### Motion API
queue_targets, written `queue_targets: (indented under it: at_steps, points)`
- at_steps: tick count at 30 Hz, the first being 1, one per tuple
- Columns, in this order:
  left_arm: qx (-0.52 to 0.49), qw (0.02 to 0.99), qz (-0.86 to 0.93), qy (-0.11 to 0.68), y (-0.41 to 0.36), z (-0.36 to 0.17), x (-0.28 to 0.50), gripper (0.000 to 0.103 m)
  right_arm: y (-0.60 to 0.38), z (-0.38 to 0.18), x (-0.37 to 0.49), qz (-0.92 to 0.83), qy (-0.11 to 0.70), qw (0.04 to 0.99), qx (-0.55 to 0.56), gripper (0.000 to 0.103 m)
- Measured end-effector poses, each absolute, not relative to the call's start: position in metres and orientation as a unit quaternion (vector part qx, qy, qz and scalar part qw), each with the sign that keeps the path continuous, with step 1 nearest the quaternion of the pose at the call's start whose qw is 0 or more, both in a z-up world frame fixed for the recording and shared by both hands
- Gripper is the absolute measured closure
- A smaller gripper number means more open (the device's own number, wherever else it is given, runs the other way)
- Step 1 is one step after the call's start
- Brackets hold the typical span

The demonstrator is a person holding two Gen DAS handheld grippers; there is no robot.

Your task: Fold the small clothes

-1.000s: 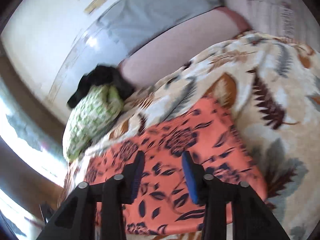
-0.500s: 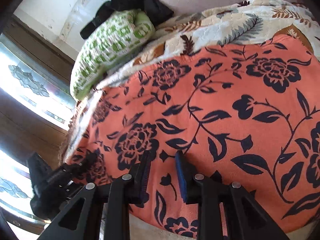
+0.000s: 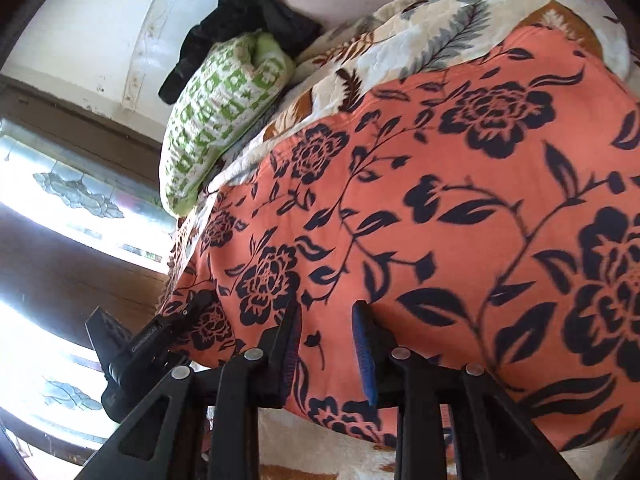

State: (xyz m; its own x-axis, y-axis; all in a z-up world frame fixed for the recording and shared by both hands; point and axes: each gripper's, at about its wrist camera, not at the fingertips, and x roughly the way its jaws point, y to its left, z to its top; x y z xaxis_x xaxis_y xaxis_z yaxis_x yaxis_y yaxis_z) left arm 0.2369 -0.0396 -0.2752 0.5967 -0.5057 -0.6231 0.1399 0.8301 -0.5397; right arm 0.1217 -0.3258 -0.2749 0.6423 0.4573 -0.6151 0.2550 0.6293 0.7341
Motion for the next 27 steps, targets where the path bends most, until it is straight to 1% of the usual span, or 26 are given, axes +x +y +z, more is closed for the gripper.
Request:
queue_targets:
  at_steps: [1,4,11,15,17,18,19,20,23,27]
  points:
    - [-0.211,0.871,-0.202,0.394,-0.048,-0.267,0.234,0.086,-0.336,-0.273,0.117,0.054,0.412,0.803,0.427,0.072]
    - [-0.147,0.890,-0.236,0.361,-0.081,-0.246,0.223,0.086,-0.367,-0.268,0.105,0.035,0.386,0.807,0.445,0.072]
    - [-0.041,0.889,-0.305,0.339,-0.167,-0.230,0.197,0.086,-0.433,-0.272,0.080,0.003,0.326,0.800,0.504,0.072]
    - [0.007,0.874,-0.333,0.354,-0.223,-0.237,0.178,0.086,-0.466,-0.280,0.067,0.014,0.304,0.778,0.549,0.072]
    - [0.032,0.859,-0.339,0.382,-0.255,-0.251,0.169,0.086,-0.480,-0.291,0.069,0.063,0.295,0.743,0.597,0.069]
    - [0.044,0.850,-0.340,0.400,-0.269,-0.261,0.164,0.086,-0.485,-0.298,0.071,0.083,0.288,0.725,0.620,0.051]
    - [0.059,0.841,-0.339,0.417,-0.282,-0.271,0.159,0.086,-0.488,-0.303,0.073,0.095,0.284,0.707,0.641,0.028]
    - [0.080,0.841,-0.330,0.422,-0.291,-0.279,0.153,0.086,-0.490,-0.306,0.075,0.104,0.281,0.694,0.655,0.027]
    - [0.134,0.856,-0.314,0.389,-0.299,-0.281,0.130,0.086,-0.496,-0.304,0.082,0.117,0.263,0.688,0.666,0.027]
    - [0.121,0.853,-0.313,0.400,-0.290,-0.272,0.135,0.086,-0.493,-0.304,0.119,0.148,0.282,0.692,0.648,0.027]
